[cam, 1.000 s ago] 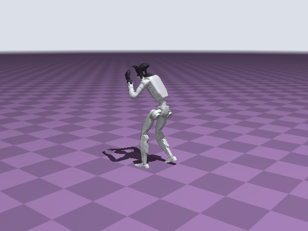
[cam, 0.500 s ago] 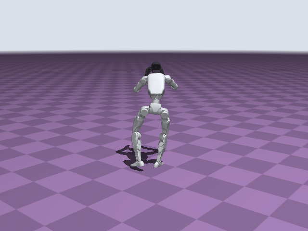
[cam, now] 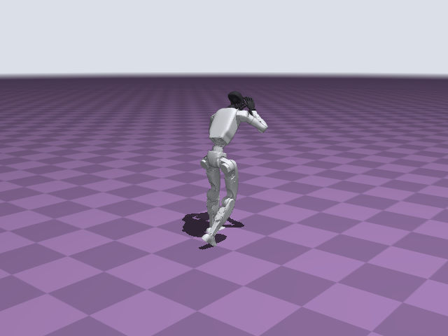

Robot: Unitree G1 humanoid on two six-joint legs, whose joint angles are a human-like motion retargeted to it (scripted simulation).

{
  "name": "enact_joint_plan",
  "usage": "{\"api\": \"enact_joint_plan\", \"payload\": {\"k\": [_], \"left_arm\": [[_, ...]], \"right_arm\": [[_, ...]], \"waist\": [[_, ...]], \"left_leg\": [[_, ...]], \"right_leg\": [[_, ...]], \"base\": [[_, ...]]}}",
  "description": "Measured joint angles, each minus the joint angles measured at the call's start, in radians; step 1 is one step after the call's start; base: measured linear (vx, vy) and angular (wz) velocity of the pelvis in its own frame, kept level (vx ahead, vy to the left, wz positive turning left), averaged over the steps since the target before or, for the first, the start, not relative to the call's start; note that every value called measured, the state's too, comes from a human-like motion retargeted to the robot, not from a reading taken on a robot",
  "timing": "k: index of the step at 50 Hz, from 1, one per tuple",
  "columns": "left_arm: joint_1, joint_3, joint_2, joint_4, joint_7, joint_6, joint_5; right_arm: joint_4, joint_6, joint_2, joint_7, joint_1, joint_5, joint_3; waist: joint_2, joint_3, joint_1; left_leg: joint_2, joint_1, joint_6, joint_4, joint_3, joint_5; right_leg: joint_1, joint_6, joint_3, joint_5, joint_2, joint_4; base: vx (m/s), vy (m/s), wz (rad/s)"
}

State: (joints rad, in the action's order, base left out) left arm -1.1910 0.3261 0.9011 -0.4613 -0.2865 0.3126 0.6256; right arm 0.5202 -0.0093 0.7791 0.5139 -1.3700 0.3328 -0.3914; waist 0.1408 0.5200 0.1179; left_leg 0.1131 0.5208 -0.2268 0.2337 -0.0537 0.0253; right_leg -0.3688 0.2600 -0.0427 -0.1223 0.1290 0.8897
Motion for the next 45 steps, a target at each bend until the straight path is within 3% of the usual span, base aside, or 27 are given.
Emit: {"api": "enact_joint_plan", "payload": {"k": [2,3,5,7,10,13,15,18,20,23,25,27,30,32,37,40,42,45], "left_arm": [[0.009,-0.015,-0.013,0.0,-0.009,-0.033,-0.033],[0.013,-0.016,-0.019,-0.005,-0.009,-0.035,-0.029],[0.029,-0.019,-0.026,-0.012,-0.006,-0.028,-0.003],[0.043,-0.018,-0.041,-0.016,0.004,-0.03,-0.008],[0.058,-0.023,-0.055,-0.023,0.015,-0.027,-0.005],[0.066,-0.022,-0.077,-0.019,0.023,-0.018,-0.02],[0.067,-0.037,-0.076,-0.018,0.022,-0.016,-0.016],[0.07,-0.048,-0.061,-0.018,0.033,-0.023,-0.002],[0.081,-0.056,-0.055,-0.019,0.035,-0.026,0.002],[0.083,-0.071,-0.03,-0.025,0.025,-0.024,0.017],[0.081,-0.066,-0.009,-0.028,0.012,-0.022,0.025],[0.086,-0.062,0.008,-0.034,0.001,-0.021,0.035],[0.131,-0.08,0.041,-0.046,0.016,-0.038,0.05],[0.134,-0.084,0.042,-0.048,0.02,-0.043,0.059],[0.118,-0.076,0.056,-0.041,0.028,-0.034,0.047],[0.12,-0.078,0.053,-0.04,0.035,-0.025,0.053],[0.127,-0.075,0.04,-0.037,0.045,-0.011,0.037],[0.119,-0.058,0.033,-0.03,0.06,-0.02,0.035]], "right_arm": [[-0.049,0.121,0.08,0.001,-0.006,0.286,0.027],[-0.05,0.139,0.088,-0.008,-0.002,0.317,0.026],[0.033,0.013,0.006,-0.002,0.058,0.007,0.025],[0.002,0.075,0.057,0.009,0.053,0.16,0.033],[0.027,0.047,0.033,0.018,0.076,0.077,0.032],[0.02,0.079,0.049,0.02,0.091,0.148,0.04],[0.036,0.066,0.036,0.036,0.102,0.112,0.048],[0.049,0.045,0.022,0.045,0.107,0.06,0.066],[0.054,0.028,0.028,0.058,0.098,0.02,0.057],[0.046,0.015,0.044,0.061,0.048,0.001,0.045],[0.035,0.019,0.04,0.045,0.029,0.007,0.041],[0.029,0.014,0.033,0.033,0.03,-0.003,0.048],[0.037,-0.019,0.005,0.015,0.085,-0.034,0.078],[0.042,-0.031,0.011,-0.002,0.096,-0.057,0.084],[0.055,-0.066,0.026,-0.017,0.1,-0.116,0.08],[0.065,-0.086,0.038,-0.023,0.119,-0.155,0.091],[0.069,-0.104,0.032,-0.02,0.148,-0.174,0.091],[0.068,-0.093,0.024,-0.052,0.158,-0.172,0.104]], "waist": [[-0.005,0.0,-0.019],[-0.014,0.0,-0.032],[-0.035,0.0,-0.062],[-0.053,0.0,-0.096],[-0.057,0.0,-0.149],[-0.038,0.0,-0.207],[-0.013,0.0,-0.222],[0.035,0.0,-0.196],[0.046,0.0,-0.21],[0.057,0.0,-0.223],[0.081,0.0,-0.24],[0.107,0.0,-0.235],[0.109,0.0,-0.162],[0.115,0.0,-0.121],[0.107,0.0,-0.029],[0.074,0.0,0.016],[0.046,0.0,0.025],[0.01,0.0,0.023]], "left_leg": [[-0.004,0.032,0.027,0.149,0.029,-0.081],[-0.002,0.043,0.028,0.208,0.047,-0.111],[0.014,0.04,0.029,0.285,0.085,-0.162],[0.006,0.006,0.067,0.302,0.127,-0.19],[-0.007,-0.076,0.081,0.282,0.205,-0.217],[-0.05,-0.199,0.051,0.221,0.262,-0.227],[-0.064,-0.257,0.021,0.215,0.311,-0.241],[-0.052,-0.275,0.0,0.366,0.395,-0.26],[-0.048,-0.245,-0.007,0.536,0.397,-0.199],[-0.052,-0.097,-0.035,0.781,0.385,0.011],[-0.084,-0.015,-0.035,0.888,0.345,0.047],[-0.087,0.042,-0.035,0.944,0.273,-0.026],[-0.011,0.072,-0.021,0.941,0.16,-0.118],[-0.011,0.093,0.012,0.843,0.113,-0.129],[-0.026,0.057,0.037,0.4,0.037,-0.081],[-0.02,-0.01,0.002,0.108,0.05,-0.073],[-0.053,-0.063,-0.035,-0.021,0.024,-0.07],[-0.116,-0.133,-0.035,-0.094,-0.072,-0.016]], "right_leg": [[-0.116,-0.001,0.038,0.063,-0.053,0.204],[-0.171,-0.002,0.055,0.066,-0.082,0.276],[-0.256,-0.037,0.099,0.03,-0.133,0.34],[-0.301,-0.066,0.154,0.007,-0.204,0.287],[-0.308,-0.074,0.255,0.016,-0.274,0.05],[-0.207,-0.029,0.454,0.031,-0.325,-0.333],[-0.144,0.002,0.638,0.042,-0.326,-0.562],[-0.061,0.002,0.794,0.068,-0.298,-0.723],[-0.004,-0.014,0.789,0.088,-0.318,-0.738],[-0.085,-0.097,0.671,0.052,-0.397,-0.544],[-0.153,-0.078,0.592,0.003,-0.461,-0.353],[-0.162,-0.051,0.529,-0.038,-0.436,-0.273],[-0.081,-0.05,0.452,-0.059,-0.271,-0.308],[-0.044,-0.029,0.391,-0.047,-0.209,-0.347],[0.085,-0.036,0.246,-0.041,-0.096,-0.445],[0.176,-0.029,0.166,-0.058,-0.045,-0.465],[0.217,-0.035,0.136,-0.074,-0.033,-0.428],[0.175,-0.052,0.137,-0.062,-0.039,-0.208]], "base": [[0.54,0.16,-0.56],[0.54,0.2,-0.73],[0.53,0.23,-0.81],[0.52,0.25,-0.73],[0.53,0.14,-0.76],[0.58,0.01,-0.57],[0.57,-0.18,-1.06],[0.56,-0.19,-1.46],[0.65,0.0,-0.93],[0.51,0.12,-1.08],[0.53,0.05,-1.2],[0.6,-0.26,-1.87],[0.55,-0.32,-2.69],[0.49,-0.1,-2.4],[0.51,0.01,-2.08],[0.59,0.09,-1.72],[0.61,0.23,-1.34],[0.58,0.22,-1.19]]}}
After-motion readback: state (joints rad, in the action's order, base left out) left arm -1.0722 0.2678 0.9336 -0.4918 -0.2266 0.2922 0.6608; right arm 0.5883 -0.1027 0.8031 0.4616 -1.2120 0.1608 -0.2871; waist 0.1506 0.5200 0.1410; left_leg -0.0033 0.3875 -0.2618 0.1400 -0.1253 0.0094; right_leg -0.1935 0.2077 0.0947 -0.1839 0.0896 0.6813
